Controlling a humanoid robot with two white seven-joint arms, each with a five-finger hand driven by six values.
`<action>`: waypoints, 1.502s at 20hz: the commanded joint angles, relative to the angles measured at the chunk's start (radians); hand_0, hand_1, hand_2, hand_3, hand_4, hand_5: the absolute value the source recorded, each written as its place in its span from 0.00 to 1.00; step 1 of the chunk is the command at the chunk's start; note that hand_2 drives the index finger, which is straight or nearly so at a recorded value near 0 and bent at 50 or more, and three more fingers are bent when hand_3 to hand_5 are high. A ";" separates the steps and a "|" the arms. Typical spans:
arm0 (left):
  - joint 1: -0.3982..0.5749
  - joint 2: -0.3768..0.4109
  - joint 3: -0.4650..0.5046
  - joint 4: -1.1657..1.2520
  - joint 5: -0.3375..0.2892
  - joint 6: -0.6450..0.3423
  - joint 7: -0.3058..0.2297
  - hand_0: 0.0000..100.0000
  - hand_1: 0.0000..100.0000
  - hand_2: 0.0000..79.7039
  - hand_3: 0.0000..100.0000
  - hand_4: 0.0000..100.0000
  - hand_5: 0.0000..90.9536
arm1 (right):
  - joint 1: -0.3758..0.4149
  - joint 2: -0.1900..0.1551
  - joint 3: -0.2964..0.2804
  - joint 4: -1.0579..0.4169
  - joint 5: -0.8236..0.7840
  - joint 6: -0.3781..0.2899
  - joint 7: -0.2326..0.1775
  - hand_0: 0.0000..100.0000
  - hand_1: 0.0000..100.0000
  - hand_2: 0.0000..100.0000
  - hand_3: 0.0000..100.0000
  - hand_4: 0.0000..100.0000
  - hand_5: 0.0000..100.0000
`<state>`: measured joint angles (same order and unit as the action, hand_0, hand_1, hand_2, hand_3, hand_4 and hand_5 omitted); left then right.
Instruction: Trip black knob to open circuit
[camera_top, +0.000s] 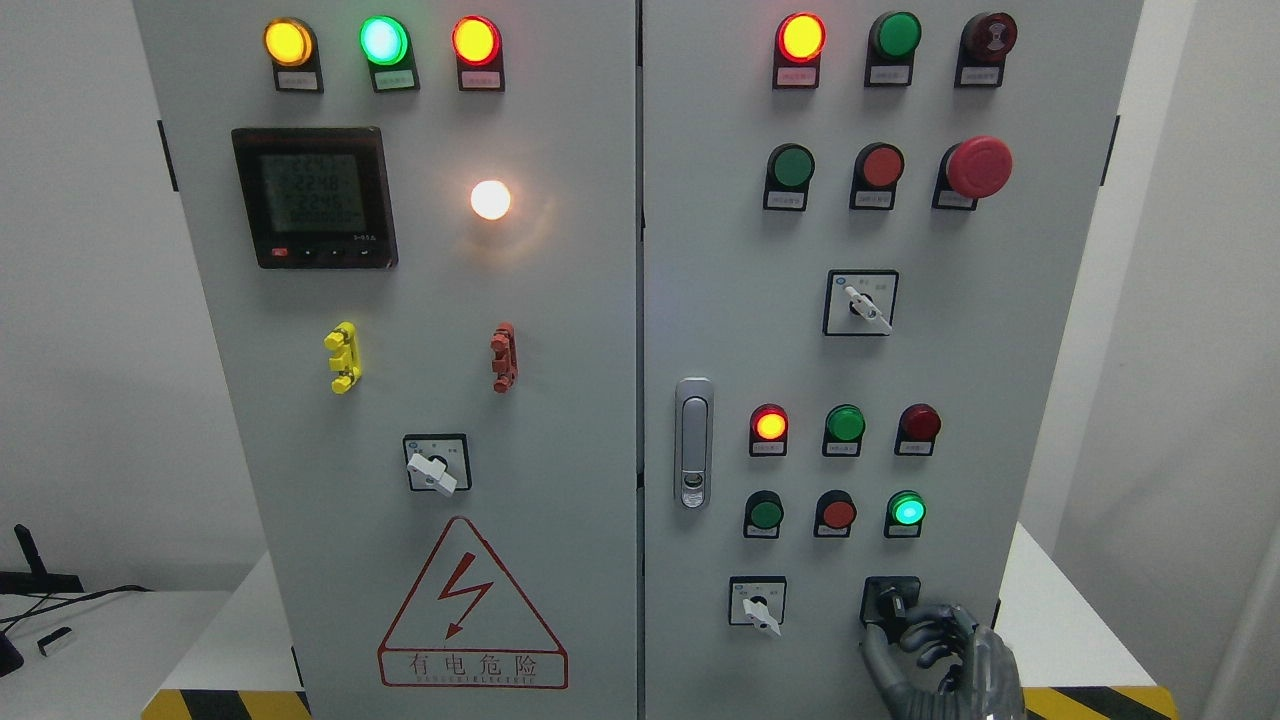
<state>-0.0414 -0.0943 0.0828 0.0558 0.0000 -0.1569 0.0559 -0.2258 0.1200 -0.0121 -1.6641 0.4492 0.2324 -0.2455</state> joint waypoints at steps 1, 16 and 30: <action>0.000 -0.001 0.000 -0.001 -0.031 0.000 -0.001 0.12 0.39 0.00 0.00 0.00 0.00 | 0.000 0.000 -0.026 0.000 0.000 0.002 -0.001 0.28 0.80 0.36 0.65 0.75 0.92; 0.000 0.001 0.000 0.001 -0.031 0.000 -0.001 0.12 0.39 0.00 0.00 0.00 0.00 | 0.000 -0.008 -0.034 -0.003 -0.001 0.001 -0.001 0.27 0.80 0.37 0.65 0.74 0.92; 0.000 0.001 0.000 0.001 -0.031 0.000 -0.001 0.12 0.39 0.00 0.00 0.00 0.00 | 0.046 -0.011 -0.032 -0.057 -0.006 -0.034 0.000 0.28 0.80 0.39 0.66 0.75 0.92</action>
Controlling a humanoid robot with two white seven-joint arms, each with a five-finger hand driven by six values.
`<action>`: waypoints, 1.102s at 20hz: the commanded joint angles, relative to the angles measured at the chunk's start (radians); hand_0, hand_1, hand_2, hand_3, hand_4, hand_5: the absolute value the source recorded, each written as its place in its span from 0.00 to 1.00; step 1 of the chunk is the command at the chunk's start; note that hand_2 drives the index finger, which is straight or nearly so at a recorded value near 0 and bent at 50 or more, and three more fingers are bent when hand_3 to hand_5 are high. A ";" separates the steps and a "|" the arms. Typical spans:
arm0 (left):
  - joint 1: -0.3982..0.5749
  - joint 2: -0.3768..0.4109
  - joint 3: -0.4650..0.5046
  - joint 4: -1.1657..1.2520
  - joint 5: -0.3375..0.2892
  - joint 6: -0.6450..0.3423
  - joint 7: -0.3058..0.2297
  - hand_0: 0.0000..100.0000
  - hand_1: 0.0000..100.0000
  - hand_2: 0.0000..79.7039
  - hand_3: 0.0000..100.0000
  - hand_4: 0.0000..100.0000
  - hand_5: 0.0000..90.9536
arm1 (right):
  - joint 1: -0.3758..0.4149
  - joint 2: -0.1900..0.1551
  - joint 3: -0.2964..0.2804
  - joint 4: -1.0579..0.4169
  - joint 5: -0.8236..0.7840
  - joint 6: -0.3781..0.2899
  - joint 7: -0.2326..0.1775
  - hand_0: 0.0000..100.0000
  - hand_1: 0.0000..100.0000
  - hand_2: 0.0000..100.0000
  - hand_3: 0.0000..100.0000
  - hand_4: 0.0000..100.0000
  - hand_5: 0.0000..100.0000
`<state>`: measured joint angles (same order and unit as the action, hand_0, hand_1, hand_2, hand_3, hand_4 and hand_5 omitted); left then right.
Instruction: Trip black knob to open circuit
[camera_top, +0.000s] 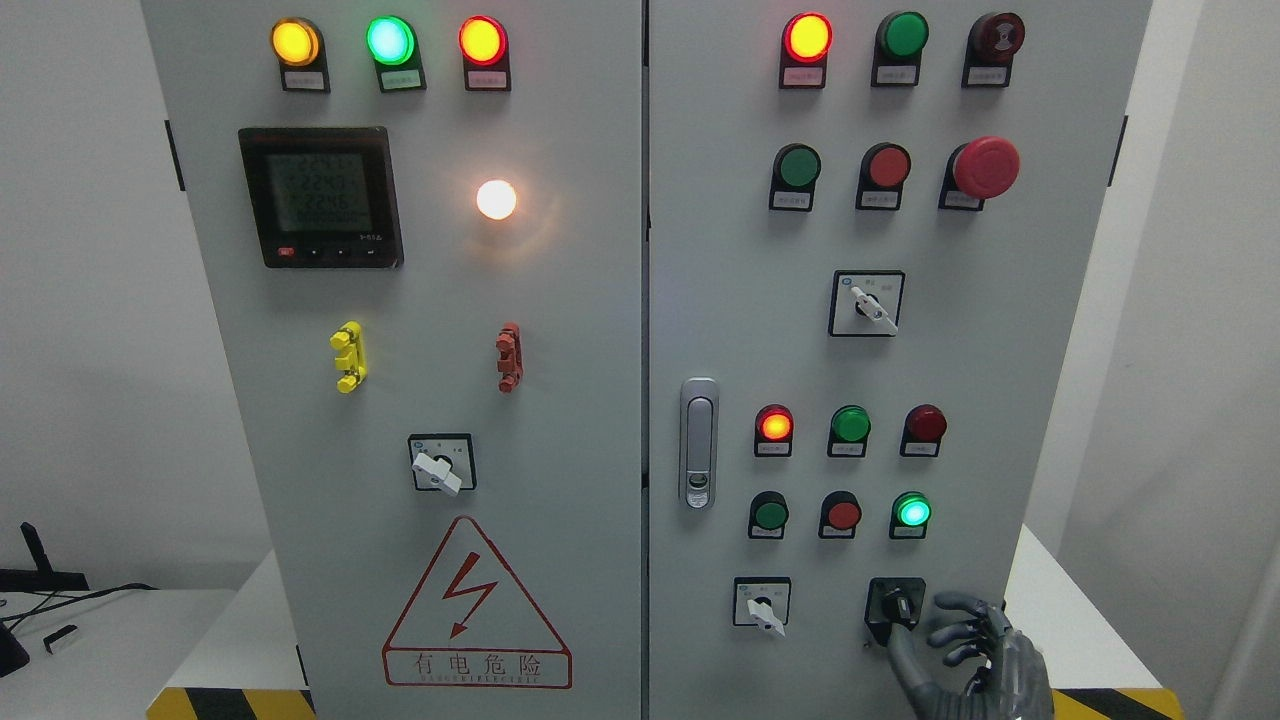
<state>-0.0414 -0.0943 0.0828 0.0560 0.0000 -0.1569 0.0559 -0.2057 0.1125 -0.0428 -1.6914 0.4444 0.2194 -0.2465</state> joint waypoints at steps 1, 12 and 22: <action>0.000 0.001 0.000 -0.001 -0.031 0.000 -0.001 0.12 0.39 0.00 0.00 0.00 0.00 | 0.034 -0.005 -0.002 -0.033 -0.001 -0.029 0.001 0.28 0.80 0.39 0.67 0.75 0.92; 0.000 -0.001 0.000 0.001 -0.031 0.000 -0.001 0.12 0.39 0.00 0.00 0.00 0.00 | 0.133 -0.017 -0.003 -0.097 -0.003 -0.161 0.001 0.29 0.77 0.39 0.68 0.76 0.90; 0.000 0.001 0.000 0.001 -0.031 0.000 -0.001 0.12 0.39 0.00 0.00 0.00 0.00 | 0.272 -0.017 -0.005 -0.185 -0.013 -0.333 0.010 0.31 0.44 0.35 0.55 0.54 0.56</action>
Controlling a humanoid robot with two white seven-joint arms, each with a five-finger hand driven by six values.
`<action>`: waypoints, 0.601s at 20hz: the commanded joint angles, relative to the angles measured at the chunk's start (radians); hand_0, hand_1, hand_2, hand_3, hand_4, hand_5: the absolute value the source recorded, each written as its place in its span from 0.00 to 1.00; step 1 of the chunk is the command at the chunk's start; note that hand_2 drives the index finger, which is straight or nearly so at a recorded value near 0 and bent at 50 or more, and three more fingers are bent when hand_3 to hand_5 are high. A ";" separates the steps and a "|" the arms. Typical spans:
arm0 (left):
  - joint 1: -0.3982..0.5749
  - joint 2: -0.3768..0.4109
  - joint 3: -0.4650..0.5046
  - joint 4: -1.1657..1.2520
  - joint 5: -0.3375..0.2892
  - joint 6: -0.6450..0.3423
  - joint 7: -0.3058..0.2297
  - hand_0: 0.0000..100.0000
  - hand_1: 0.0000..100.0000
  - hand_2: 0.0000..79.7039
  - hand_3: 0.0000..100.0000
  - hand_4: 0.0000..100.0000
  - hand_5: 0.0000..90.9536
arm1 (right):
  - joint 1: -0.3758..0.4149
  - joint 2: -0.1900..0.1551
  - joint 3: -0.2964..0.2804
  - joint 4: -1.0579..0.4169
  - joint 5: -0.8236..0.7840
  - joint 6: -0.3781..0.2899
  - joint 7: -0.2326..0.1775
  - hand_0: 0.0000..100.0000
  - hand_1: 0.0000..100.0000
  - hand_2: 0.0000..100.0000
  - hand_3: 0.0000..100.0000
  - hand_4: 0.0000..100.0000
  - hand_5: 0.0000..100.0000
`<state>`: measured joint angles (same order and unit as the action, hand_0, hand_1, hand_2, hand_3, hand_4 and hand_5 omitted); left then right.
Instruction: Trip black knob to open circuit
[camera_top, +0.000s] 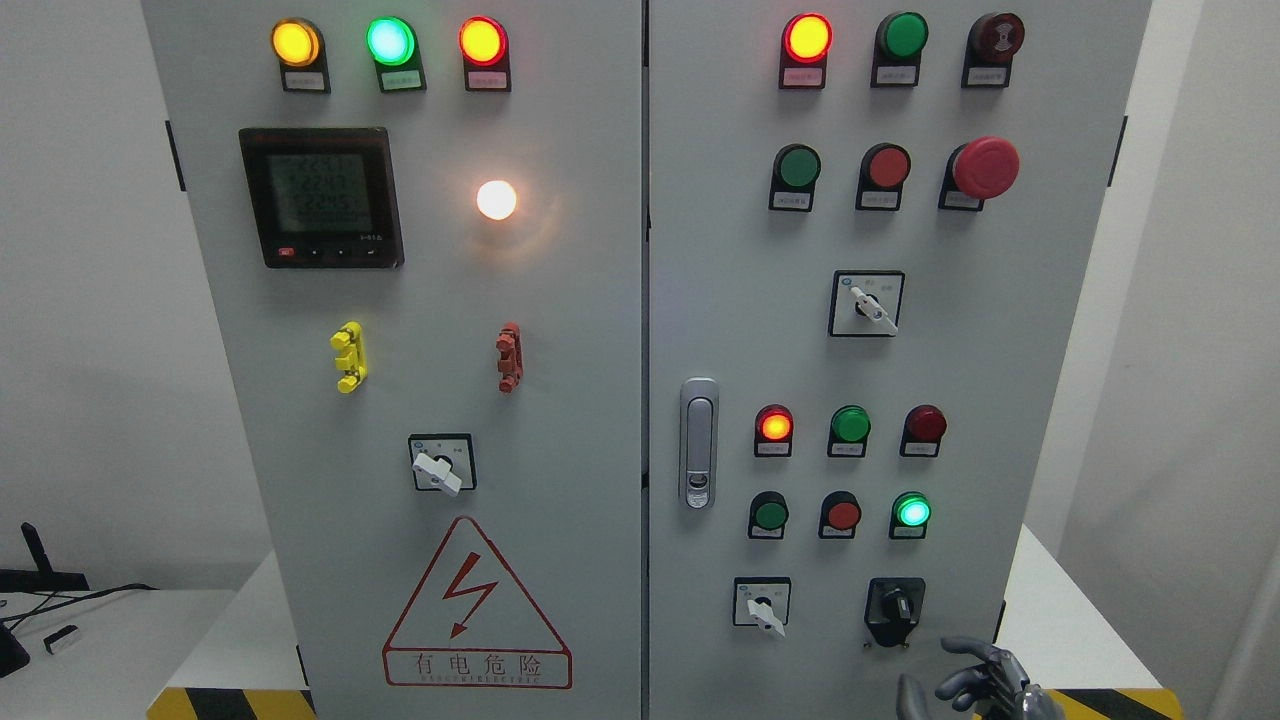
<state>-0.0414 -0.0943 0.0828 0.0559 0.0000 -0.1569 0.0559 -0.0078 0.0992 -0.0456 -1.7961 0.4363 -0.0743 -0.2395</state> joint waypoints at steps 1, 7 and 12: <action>0.000 -0.001 0.000 -0.001 -0.031 0.000 -0.001 0.12 0.39 0.00 0.00 0.00 0.00 | 0.087 -0.004 -0.002 -0.094 -0.010 -0.050 0.006 0.32 0.38 0.33 0.51 0.50 0.51; 0.000 -0.001 0.000 -0.001 -0.031 0.000 -0.001 0.12 0.39 0.00 0.00 0.00 0.00 | 0.172 -0.019 0.000 -0.154 -0.168 -0.142 0.143 0.29 0.15 0.11 0.24 0.23 0.24; 0.000 0.001 0.000 -0.001 -0.031 0.000 -0.001 0.12 0.39 0.00 0.00 0.00 0.00 | 0.209 -0.110 -0.002 -0.166 -0.342 -0.148 0.183 0.21 0.04 0.00 0.12 0.09 0.11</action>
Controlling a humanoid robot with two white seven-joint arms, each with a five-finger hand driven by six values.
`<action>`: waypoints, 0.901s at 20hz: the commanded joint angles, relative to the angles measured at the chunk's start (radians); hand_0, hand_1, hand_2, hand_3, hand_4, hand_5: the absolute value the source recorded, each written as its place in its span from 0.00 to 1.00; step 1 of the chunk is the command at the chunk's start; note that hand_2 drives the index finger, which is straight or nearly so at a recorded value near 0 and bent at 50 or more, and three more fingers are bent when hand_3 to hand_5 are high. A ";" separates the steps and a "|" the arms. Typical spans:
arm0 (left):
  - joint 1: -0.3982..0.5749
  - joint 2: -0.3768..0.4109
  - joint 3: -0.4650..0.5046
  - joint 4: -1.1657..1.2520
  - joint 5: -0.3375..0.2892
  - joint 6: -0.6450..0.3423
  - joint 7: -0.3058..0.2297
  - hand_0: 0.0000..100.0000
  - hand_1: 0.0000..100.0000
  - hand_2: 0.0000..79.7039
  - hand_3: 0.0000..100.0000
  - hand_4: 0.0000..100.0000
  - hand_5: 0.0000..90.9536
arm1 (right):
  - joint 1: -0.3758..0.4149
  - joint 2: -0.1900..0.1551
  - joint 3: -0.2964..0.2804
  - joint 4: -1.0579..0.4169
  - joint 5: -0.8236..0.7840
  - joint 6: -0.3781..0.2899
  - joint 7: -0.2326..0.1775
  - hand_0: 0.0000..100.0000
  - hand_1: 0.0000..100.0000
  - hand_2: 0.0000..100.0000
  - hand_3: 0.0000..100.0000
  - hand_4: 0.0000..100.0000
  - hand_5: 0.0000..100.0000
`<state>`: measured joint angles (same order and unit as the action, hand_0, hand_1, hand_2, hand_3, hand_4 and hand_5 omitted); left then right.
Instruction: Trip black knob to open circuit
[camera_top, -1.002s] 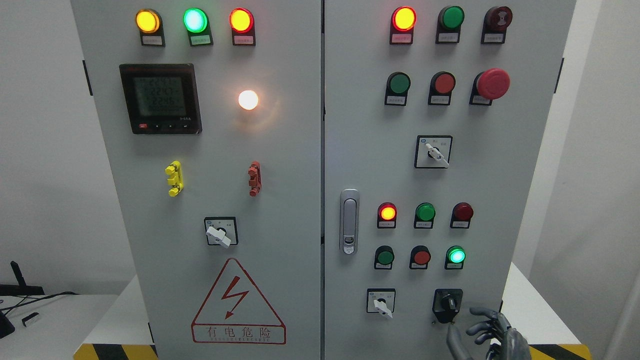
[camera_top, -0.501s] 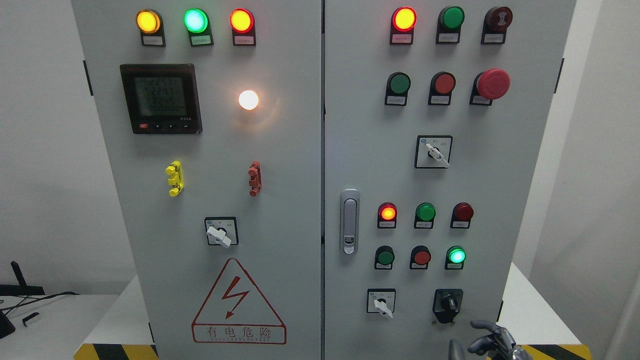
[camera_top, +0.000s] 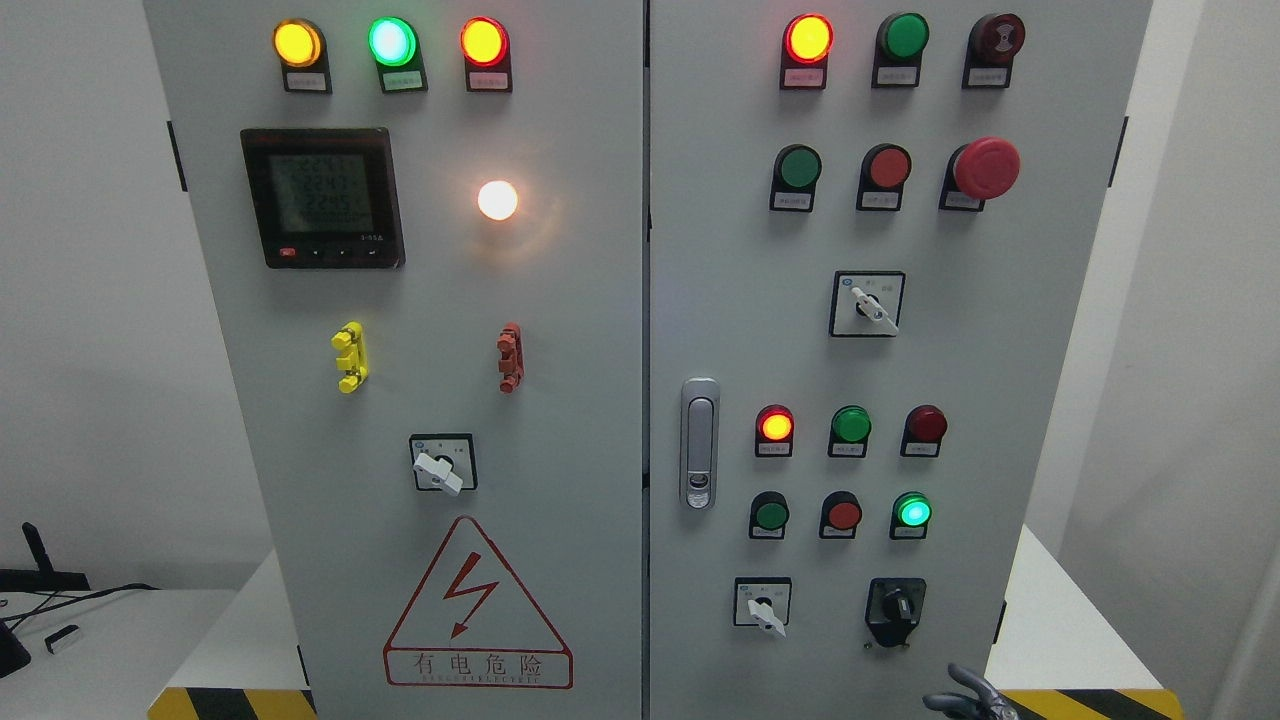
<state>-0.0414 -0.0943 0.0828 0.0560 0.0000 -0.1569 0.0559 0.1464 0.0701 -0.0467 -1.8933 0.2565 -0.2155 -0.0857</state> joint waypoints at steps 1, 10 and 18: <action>0.000 -0.001 0.000 -0.001 -0.031 0.000 -0.001 0.12 0.39 0.00 0.00 0.00 0.00 | 0.068 -0.099 -0.001 -0.073 -0.199 -0.007 0.043 0.19 0.03 0.00 0.08 0.07 0.09; 0.000 -0.001 0.000 0.001 -0.031 0.000 -0.001 0.12 0.39 0.00 0.00 0.00 0.00 | 0.148 -0.153 -0.013 -0.089 -0.264 -0.010 0.084 0.11 0.00 0.00 0.02 0.00 0.00; 0.000 0.001 0.000 0.001 -0.031 0.000 -0.001 0.12 0.39 0.00 0.00 0.00 0.00 | 0.202 -0.187 -0.016 -0.099 -0.266 -0.061 0.084 0.11 0.00 0.00 0.03 0.00 0.00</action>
<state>-0.0414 -0.0943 0.0829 0.0563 0.0000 -0.1569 0.0559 0.3102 -0.0546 -0.0563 -1.9664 0.0101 -0.2673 -0.0021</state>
